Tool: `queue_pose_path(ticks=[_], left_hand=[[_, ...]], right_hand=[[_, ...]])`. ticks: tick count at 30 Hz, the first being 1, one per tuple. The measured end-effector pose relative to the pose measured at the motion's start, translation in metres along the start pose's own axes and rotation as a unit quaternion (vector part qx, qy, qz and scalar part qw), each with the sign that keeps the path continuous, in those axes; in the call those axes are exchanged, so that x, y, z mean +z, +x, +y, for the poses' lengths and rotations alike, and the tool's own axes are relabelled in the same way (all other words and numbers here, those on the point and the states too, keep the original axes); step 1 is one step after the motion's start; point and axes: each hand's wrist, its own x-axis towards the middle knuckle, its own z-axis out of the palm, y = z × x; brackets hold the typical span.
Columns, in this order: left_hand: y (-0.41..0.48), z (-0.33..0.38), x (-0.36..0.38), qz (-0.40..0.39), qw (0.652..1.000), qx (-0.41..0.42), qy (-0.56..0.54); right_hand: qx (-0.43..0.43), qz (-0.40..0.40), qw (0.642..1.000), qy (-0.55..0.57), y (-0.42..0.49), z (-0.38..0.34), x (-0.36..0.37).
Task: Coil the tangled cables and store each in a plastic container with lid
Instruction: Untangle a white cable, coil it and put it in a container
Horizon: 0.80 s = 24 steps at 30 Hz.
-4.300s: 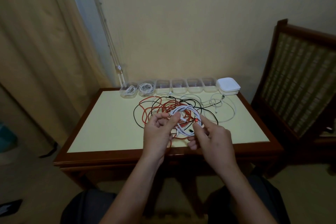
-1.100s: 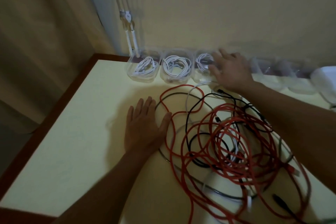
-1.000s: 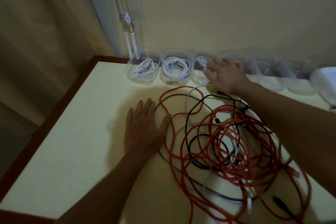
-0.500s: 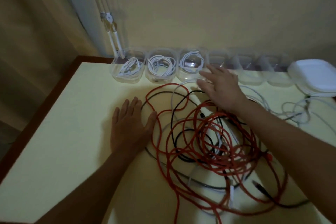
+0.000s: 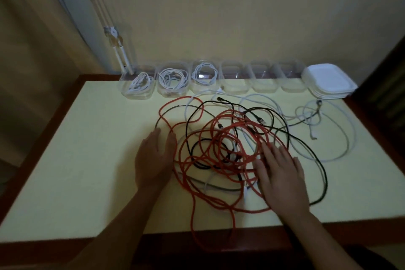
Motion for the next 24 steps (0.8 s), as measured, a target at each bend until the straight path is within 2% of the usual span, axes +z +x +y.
queue_pose_path(ticks=[2, 4, 6, 8, 10, 14, 19, 24], left_hand=[[-0.024, 0.010, 0.002, -0.031, 0.999, 0.026, -0.014], [-0.043, 0.013, 0.005, -0.063, 0.994, 0.089, 0.014], [-0.049, 0.009, 0.010, -0.065, 0.988, 0.130, 0.043], [-0.047, 0.004, 0.012, -0.046, 0.991, 0.116, 0.048], [-0.042, 0.002, 0.014, -0.027, 0.994, 0.098, 0.049], [-0.040, 0.007, 0.020, -0.018, 0.995, 0.086, 0.053], [-0.046, 0.016, 0.015, -0.010, 0.998, 0.055, 0.030], [-0.051, 0.028, 0.010, -0.006, 1.000, 0.020, 0.007]], right_hand=[[0.007, 0.015, 1.000, -0.005, 0.005, -0.005, 0.001], [-0.004, 0.026, 1.000, 0.000, 0.007, -0.008, 0.004], [-0.015, 0.032, 0.997, 0.073, 0.007, -0.008, 0.001], [-0.021, 0.061, 0.980, 0.191, 0.004, -0.009, -0.013], [-0.031, 0.116, 0.965, 0.235, 0.000, 0.000, -0.029], [-0.014, 0.137, 0.979, 0.149, 0.003, 0.049, -0.053], [0.051, 0.024, 0.997, -0.048, 0.003, 0.107, -0.063], [0.063, 0.048, 0.996, -0.045, 0.001, 0.107, -0.071]])
